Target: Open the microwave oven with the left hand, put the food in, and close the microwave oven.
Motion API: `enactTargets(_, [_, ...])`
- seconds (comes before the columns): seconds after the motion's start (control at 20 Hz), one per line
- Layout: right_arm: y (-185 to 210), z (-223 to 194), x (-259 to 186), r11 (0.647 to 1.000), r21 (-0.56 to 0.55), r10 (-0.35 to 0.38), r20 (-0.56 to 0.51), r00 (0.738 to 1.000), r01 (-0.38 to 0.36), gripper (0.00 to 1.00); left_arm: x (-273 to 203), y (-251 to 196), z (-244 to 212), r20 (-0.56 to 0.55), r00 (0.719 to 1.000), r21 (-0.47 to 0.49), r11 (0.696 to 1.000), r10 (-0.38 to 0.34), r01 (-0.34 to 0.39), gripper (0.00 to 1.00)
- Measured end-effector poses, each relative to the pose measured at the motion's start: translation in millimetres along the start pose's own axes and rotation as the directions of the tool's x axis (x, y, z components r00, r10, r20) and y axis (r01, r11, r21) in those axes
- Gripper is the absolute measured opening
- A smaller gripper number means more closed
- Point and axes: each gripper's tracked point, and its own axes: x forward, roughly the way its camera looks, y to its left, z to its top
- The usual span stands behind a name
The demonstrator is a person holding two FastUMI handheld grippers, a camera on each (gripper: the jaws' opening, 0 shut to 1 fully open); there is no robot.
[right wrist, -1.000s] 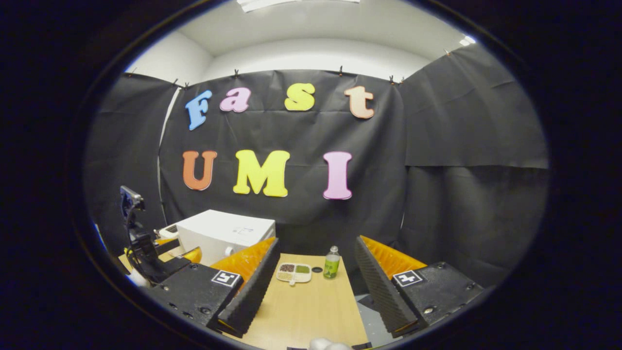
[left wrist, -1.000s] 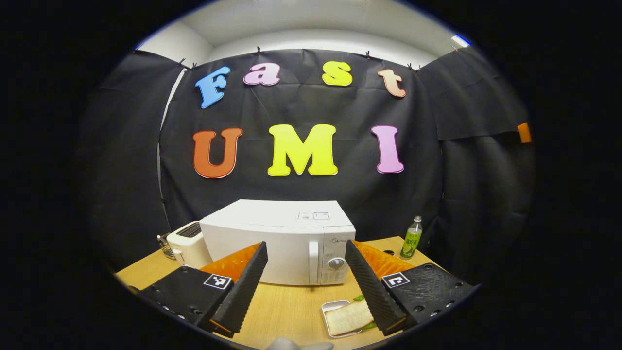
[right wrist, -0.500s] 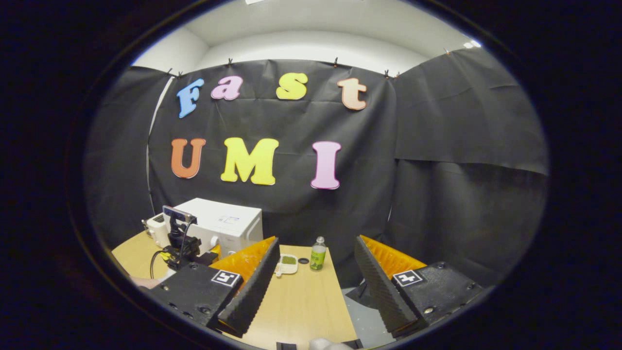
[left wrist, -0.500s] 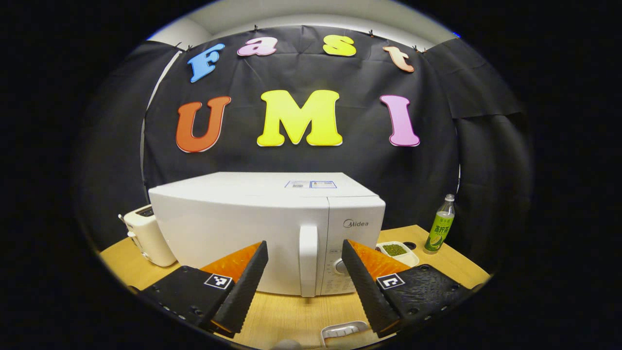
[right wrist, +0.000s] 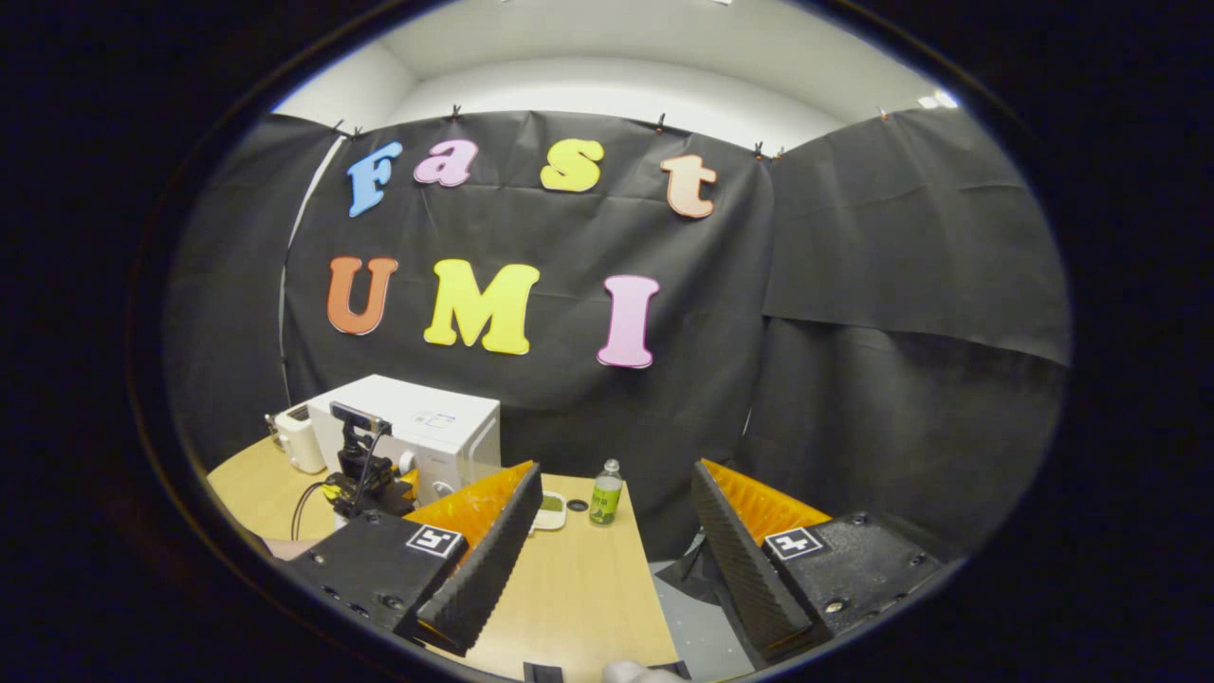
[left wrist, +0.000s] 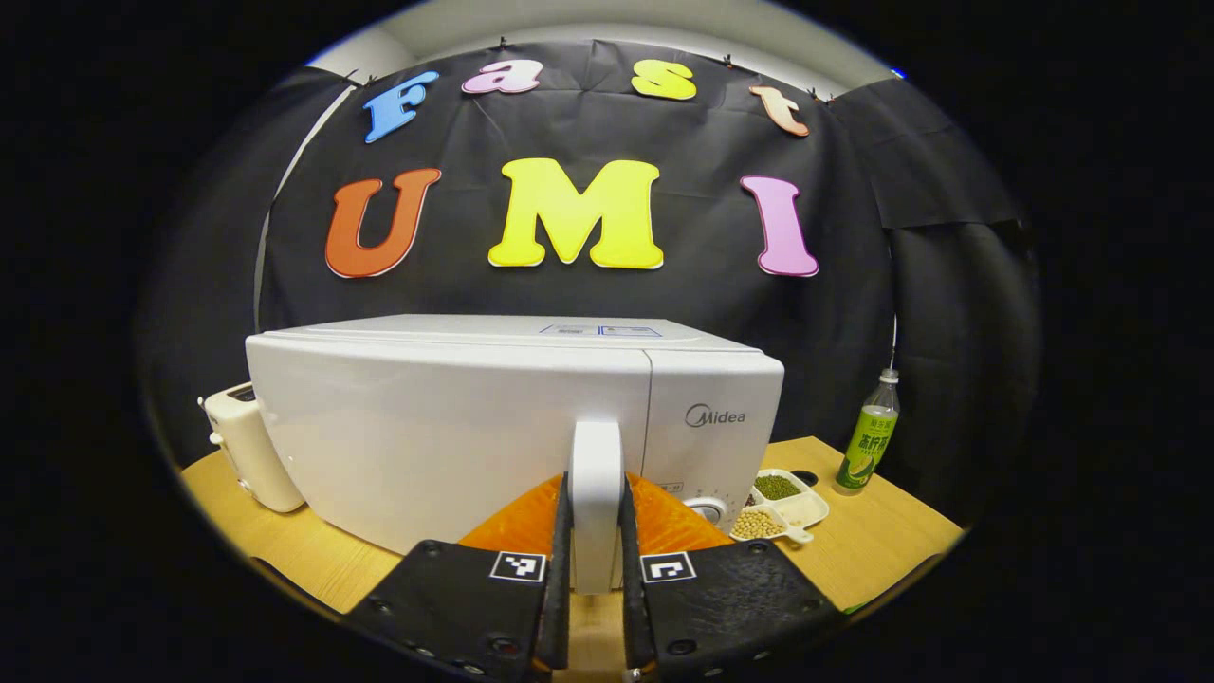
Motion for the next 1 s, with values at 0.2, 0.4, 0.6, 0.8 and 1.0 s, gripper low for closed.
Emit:
enactTargets(0.2, [1.0,0.6,0.1,1.000,0.008,0.009,-0.002,1.000,-0.009,0.96,0.0,-0.9,-1.6,-0.018,1.000,-0.010,1.000,-0.014,0.014,0.00])
enactTargets(0.4, [6.5,-1.3,3.8,1.000,0.009,0.029,0.002,1.000,-0.029,0.96,-25.9,1.5,-5.1,-0.027,0.999,-0.001,1.000,-0.030,0.030,0.06])
enactTargets(0.6, [20.6,-7.3,5.3,0.998,0.006,0.069,0.002,0.998,-0.069,0.96,-85.1,19.7,-13.6,-0.020,0.999,0.001,0.999,-0.040,0.040,0.05])
enactTargets(0.8, [41.0,-10.1,5.6,0.993,-0.006,0.121,0.011,0.993,-0.121,1.00,-142.2,60.2,-20.1,-0.039,0.999,0.052,0.999,0.011,-0.009,0.23])
enactTargets(1.0, [60.5,-16.9,3.1,0.984,0.030,0.174,-0.002,0.985,-0.174,0.96,-186.6,114.1,-26.1,-0.062,0.993,0.067,0.993,0.102,-0.097,0.84])
